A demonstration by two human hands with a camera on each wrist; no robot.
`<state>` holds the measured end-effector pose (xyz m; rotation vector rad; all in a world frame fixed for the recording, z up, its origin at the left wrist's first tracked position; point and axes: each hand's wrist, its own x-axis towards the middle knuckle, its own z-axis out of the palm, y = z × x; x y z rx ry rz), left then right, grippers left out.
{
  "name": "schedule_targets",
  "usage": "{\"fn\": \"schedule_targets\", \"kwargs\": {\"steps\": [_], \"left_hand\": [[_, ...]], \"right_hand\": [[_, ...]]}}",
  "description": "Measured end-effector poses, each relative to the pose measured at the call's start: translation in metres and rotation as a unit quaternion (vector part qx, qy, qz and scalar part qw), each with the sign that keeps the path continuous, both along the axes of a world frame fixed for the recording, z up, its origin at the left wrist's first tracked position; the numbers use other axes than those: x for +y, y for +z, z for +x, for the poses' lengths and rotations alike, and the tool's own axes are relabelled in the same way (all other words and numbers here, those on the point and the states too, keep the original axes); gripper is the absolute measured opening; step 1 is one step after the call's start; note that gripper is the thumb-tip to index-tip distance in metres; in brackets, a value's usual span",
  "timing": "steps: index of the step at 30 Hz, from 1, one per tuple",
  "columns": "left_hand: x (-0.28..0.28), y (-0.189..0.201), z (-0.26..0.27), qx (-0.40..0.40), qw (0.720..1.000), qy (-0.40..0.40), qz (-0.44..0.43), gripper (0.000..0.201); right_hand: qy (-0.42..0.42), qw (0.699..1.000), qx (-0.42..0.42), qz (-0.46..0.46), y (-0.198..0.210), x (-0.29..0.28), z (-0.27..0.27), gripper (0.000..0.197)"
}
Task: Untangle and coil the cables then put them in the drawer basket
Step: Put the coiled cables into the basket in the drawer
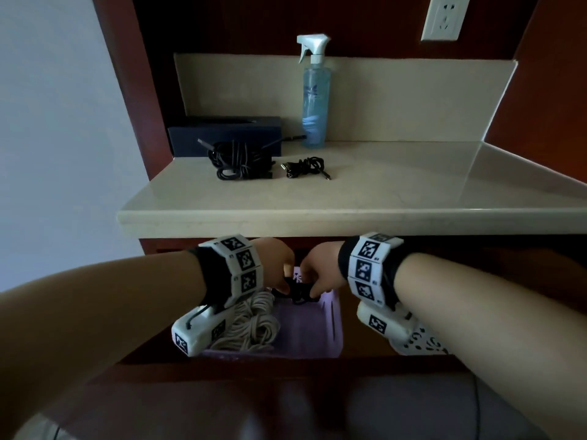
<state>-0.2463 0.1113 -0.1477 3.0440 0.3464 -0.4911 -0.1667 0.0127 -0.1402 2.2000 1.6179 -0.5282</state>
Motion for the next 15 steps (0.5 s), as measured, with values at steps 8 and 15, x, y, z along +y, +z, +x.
{"fn": "schedule_targets", "kwargs": {"steps": [8,15], "left_hand": [[0.017,-0.050,0.029,0.098,0.995,-0.005,-0.003,0.063],[0.017,-0.060,0.033,0.112,0.993,-0.006,-0.023,0.041]], "right_hand": [[0.063,0.996,-0.054,-0.037,-0.047,0.014,0.014,0.030],[0.088,0.980,-0.058,-0.168,-0.066,0.026,0.013,0.036]]}}
